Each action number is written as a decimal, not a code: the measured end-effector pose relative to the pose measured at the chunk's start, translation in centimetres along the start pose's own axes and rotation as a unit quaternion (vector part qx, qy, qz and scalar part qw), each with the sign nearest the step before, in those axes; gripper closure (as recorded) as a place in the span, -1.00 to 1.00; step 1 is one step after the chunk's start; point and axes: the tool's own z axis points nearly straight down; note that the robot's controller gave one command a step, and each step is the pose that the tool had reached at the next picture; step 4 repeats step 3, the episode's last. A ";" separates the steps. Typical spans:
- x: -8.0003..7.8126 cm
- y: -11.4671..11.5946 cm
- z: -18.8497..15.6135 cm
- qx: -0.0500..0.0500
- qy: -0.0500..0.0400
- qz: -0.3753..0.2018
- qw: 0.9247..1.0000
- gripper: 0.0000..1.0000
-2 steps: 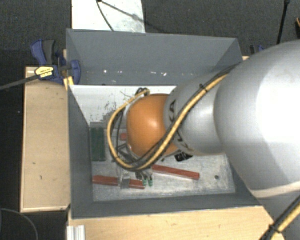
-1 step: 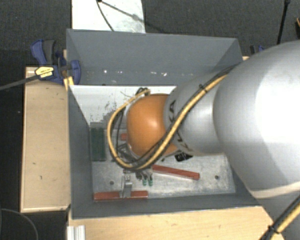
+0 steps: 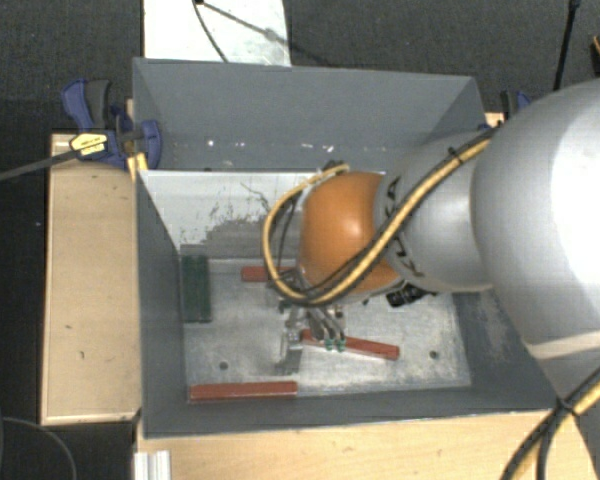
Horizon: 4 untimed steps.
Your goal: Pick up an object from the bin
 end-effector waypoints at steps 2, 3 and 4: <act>0.8 -7.4 -0.1 -0.001 0.003 -0.085 0.996 1.00; -1.2 -5.8 -15.4 -0.001 -0.003 -0.084 0.996 1.00; -1.2 -5.8 -15.4 -0.001 -0.003 -0.084 0.996 1.00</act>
Offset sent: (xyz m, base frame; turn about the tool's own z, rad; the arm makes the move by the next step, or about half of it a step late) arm -0.0073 -0.0744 0.0002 -0.1761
